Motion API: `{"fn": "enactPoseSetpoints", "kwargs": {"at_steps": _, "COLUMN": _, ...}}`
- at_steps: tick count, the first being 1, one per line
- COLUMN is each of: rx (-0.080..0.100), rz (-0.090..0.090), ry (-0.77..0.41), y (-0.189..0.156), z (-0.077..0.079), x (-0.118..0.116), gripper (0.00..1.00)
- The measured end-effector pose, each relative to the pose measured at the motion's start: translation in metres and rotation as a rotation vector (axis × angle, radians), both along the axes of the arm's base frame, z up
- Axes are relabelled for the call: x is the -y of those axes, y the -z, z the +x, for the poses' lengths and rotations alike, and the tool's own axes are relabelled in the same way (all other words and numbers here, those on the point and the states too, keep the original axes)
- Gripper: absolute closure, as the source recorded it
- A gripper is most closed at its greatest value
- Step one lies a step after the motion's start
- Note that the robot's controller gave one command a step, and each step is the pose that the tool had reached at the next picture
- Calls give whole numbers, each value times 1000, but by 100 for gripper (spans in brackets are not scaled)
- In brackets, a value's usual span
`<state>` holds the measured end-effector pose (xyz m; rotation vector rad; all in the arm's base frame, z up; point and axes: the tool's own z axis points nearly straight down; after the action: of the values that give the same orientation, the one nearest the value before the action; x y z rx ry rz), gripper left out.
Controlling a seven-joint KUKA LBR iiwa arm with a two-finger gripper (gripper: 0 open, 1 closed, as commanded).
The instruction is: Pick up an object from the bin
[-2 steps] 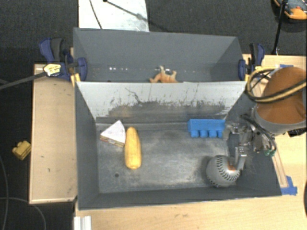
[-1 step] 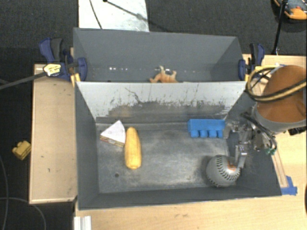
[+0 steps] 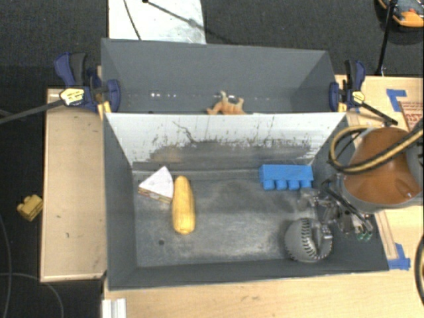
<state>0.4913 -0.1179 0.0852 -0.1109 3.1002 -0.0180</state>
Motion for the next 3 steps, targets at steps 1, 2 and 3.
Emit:
{"fn": "enactPoseSetpoints", "kwargs": {"at_steps": 1, "rx": -9, "rz": 1, "ry": -6, "y": -5, "z": 4, "x": 2, "gripper": 0}}
{"fn": "enactPoseSetpoints", "kwargs": {"at_steps": 2, "rx": -23, "rz": 4, "ry": -23, "y": -23, "z": -7, "x": 30, "gripper": 0}}
{"fn": "enactPoseSetpoints", "kwargs": {"at_steps": 3, "rx": -18, "rz": -3, "ry": -79, "y": 7, "z": -6, "x": 27, "gripper": 0}}
